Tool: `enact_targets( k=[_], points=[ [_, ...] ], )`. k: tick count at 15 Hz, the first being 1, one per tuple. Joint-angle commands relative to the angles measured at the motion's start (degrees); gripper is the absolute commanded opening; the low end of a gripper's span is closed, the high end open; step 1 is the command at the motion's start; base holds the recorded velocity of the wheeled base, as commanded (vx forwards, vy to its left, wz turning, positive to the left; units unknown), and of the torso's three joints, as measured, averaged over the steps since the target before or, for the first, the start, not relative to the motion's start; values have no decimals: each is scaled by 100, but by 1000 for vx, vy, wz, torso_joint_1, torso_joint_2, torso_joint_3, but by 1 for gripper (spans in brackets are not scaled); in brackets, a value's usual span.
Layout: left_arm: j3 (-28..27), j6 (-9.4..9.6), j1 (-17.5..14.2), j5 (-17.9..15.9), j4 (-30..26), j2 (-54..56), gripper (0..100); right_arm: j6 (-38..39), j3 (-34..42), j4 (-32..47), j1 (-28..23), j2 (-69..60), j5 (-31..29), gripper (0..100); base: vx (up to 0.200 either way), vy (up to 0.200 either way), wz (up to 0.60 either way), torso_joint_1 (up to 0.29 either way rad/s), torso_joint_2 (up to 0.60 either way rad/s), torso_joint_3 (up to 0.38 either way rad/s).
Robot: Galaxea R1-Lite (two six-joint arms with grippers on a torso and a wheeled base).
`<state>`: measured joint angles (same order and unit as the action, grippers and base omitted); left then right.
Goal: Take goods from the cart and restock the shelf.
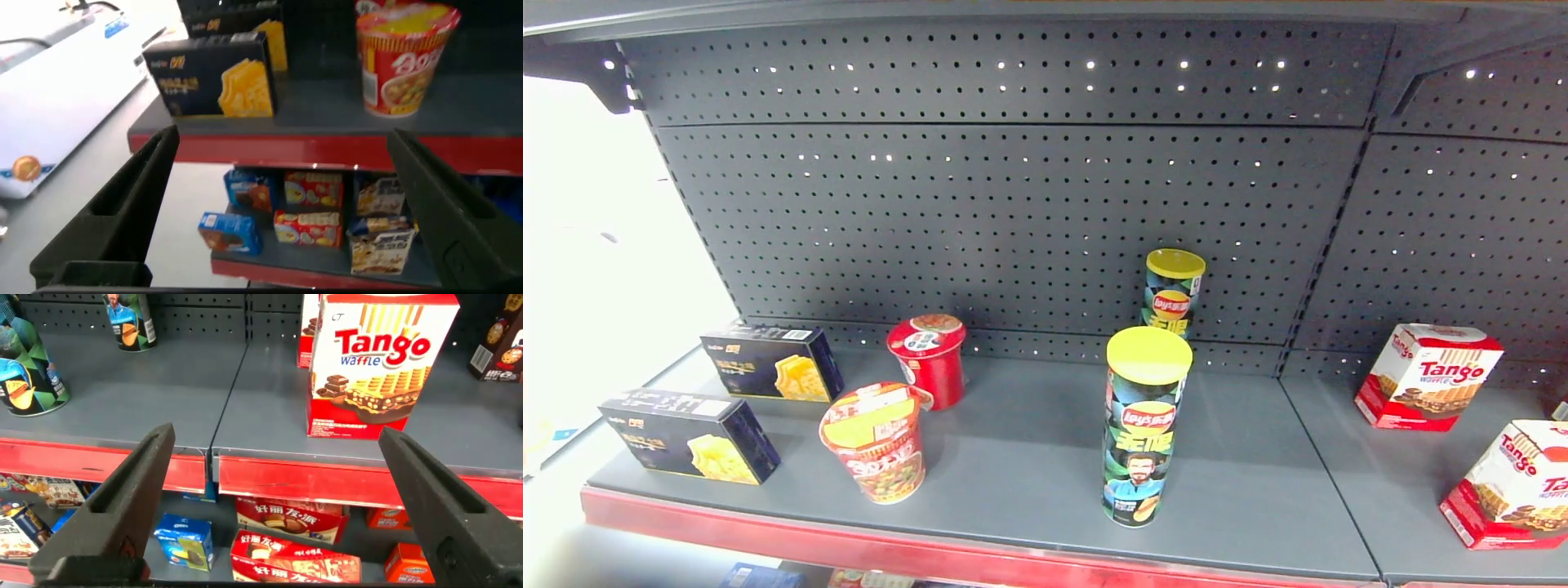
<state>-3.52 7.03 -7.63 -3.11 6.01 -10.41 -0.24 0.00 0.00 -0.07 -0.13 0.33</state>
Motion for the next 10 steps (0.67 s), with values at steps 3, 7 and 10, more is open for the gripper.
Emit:
enact_targets(
  k=[3,7,10],
  points=[
    [-1696,-150,2626,-155,893,-3257,100,-2,0,0,7,13,2,100,0,0,0,0,0,0],
    [-1414,615,4103,-173,1535,-4180,100,-2,0,0,7,13,2,100,0,0,0,0,0,0],
    [-1493,1134,4349,-181,2625,-5788,100,-2,0,0,-1,13,2,100,0,0,0,0,0,0]
  ],
)
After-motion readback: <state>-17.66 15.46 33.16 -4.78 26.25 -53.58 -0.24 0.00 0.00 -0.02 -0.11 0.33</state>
